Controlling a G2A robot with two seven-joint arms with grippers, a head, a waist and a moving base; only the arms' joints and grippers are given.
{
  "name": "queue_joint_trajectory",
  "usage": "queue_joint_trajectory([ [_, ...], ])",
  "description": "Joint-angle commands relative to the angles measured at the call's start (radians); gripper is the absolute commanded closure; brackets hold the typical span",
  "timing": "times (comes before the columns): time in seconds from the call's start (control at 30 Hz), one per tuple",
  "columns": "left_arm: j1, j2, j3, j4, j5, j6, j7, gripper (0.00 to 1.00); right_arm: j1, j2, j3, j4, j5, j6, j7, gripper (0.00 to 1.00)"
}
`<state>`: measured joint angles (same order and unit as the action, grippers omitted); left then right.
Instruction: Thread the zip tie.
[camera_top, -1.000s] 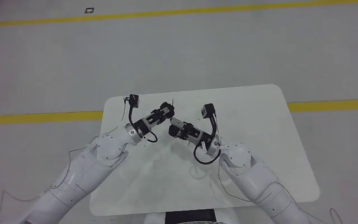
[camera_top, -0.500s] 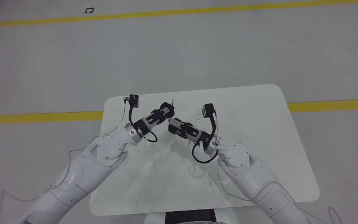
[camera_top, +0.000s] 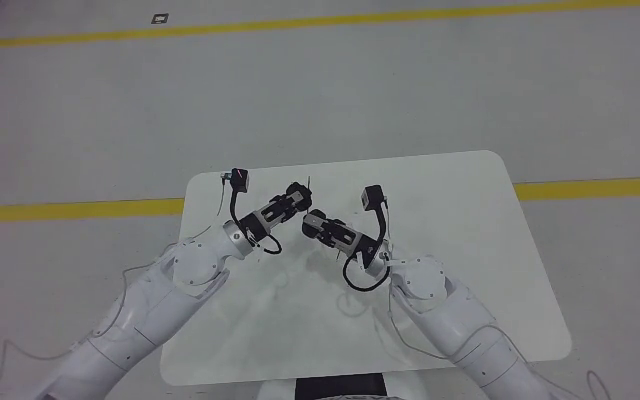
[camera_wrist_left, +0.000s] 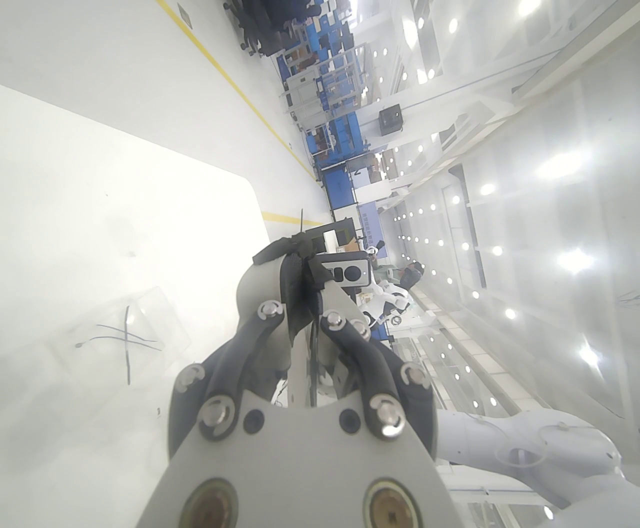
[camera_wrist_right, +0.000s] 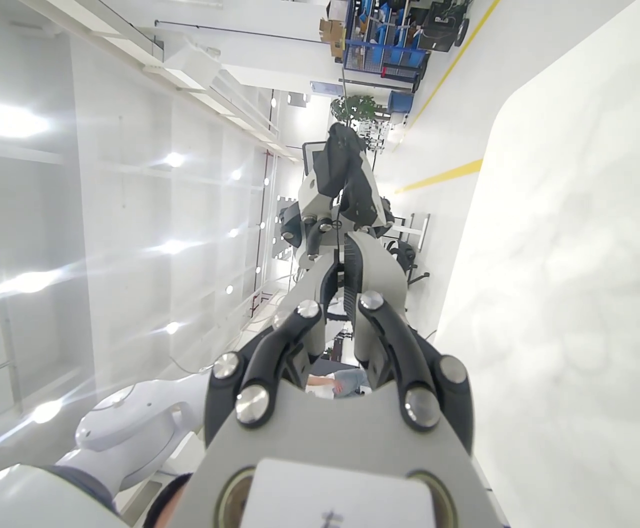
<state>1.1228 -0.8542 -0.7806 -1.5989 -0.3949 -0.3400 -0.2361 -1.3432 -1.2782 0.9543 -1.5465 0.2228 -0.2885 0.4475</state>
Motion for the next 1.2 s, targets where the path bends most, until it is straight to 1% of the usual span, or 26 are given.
queue_joint_trajectory([
  [0.0, 0.0, 0.0, 0.0, 0.0, 0.0, 0.0, 0.0, 1.0, -0.001, -0.001, 0.001, 0.0, -0.001, -0.002, -0.002, 1.0],
  [0.8, 0.0, 0.0, 0.0, 0.0, 0.0, 0.0, 0.0, 1.0, -0.021, 0.0, 0.028, -0.014, -0.008, -0.008, 0.016, 1.0],
  [0.83, 0.0, 0.0, 0.0, 0.0, 0.0, 0.0, 0.0, 0.89, -0.021, 0.0, 0.028, -0.014, -0.008, -0.008, 0.017, 1.0],
  [0.87, 0.0, 0.0, 0.0, 0.0, 0.0, 0.0, 0.0, 0.65, -0.022, 0.0, 0.029, -0.015, -0.008, -0.008, 0.019, 1.0],
  [0.9, 0.0, 0.0, 0.0, 0.0, 0.0, 0.0, 0.0, 0.52, -0.022, 0.0, 0.029, -0.015, -0.007, -0.008, 0.021, 1.0],
  [0.93, 0.0, 0.0, 0.0, 0.0, 0.0, 0.0, 0.0, 0.47, -0.022, 0.0, 0.029, -0.015, -0.006, -0.009, 0.023, 1.0],
  [0.97, 0.0, 0.0, 0.0, 0.0, 0.0, 0.0, 0.0, 0.36, -0.022, 0.0, 0.03, -0.014, -0.006, -0.01, 0.025, 1.0],
  [1.0, 0.0, 0.0, 0.0, 0.0, 0.0, 0.0, 0.0, 0.16, -0.022, 0.0, 0.03, -0.014, -0.005, -0.01, 0.027, 1.0],
  [1.03, 0.0, 0.0, 0.0, 0.0, 0.0, 0.0, 0.0, 0.0, -0.022, 0.0, 0.03, -0.013, -0.005, -0.01, 0.028, 1.0],
  [1.17, 0.0, 0.0, 0.0, 0.0, 0.0, 0.0, 0.0, 0.0, -0.022, -0.001, 0.032, -0.012, -0.006, -0.013, 0.033, 1.0],
])
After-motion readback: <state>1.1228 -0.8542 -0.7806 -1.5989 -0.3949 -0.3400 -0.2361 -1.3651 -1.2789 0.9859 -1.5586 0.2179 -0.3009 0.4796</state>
